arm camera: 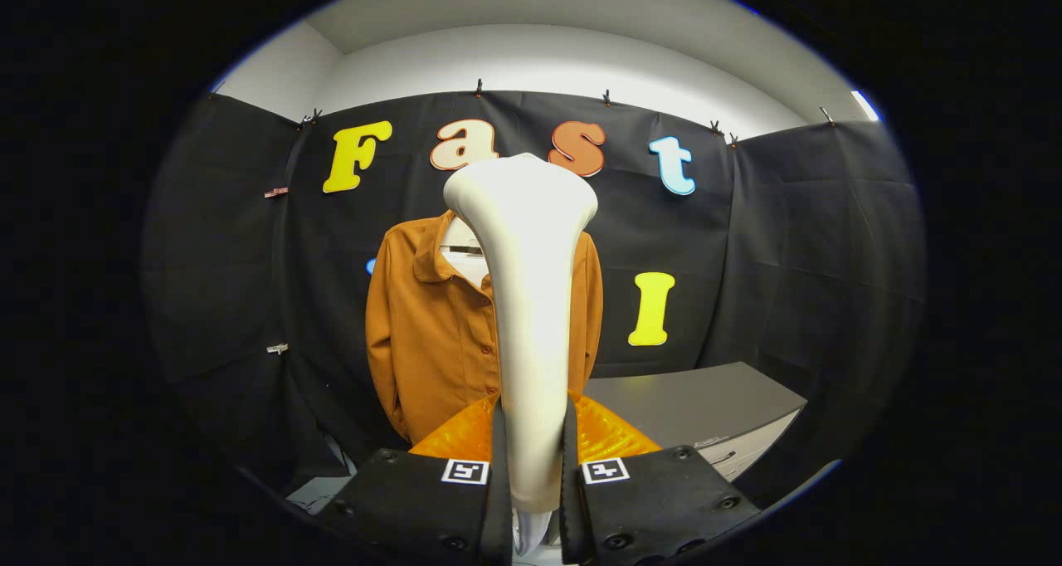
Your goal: Iron the clothes twice with a garment steamer, once on the left side and once on the right side.
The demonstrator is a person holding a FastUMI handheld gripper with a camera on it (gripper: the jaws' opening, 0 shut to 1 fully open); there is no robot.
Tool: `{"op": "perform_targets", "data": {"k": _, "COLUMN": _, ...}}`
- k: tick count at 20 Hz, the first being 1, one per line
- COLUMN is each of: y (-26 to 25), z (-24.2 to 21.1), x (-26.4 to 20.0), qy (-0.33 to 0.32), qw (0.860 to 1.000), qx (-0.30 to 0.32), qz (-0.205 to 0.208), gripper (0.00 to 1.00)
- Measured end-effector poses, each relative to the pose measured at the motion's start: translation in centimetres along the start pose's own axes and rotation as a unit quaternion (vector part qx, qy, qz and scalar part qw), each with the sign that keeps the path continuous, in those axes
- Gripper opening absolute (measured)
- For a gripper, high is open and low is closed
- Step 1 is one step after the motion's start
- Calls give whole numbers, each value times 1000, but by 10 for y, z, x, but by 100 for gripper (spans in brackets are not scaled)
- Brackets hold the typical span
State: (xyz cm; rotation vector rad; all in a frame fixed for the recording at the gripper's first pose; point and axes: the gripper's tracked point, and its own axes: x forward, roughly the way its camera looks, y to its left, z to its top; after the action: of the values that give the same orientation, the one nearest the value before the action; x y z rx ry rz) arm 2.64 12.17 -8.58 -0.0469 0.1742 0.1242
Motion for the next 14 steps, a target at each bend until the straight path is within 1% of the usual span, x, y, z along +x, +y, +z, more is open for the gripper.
{"op": "perform_targets", "data": {"k": 14, "y": 2, "z": -3, "x": -2, "qy": 2, "qw": 1000, "qx": 1, "qz": 0, "gripper": 26}}
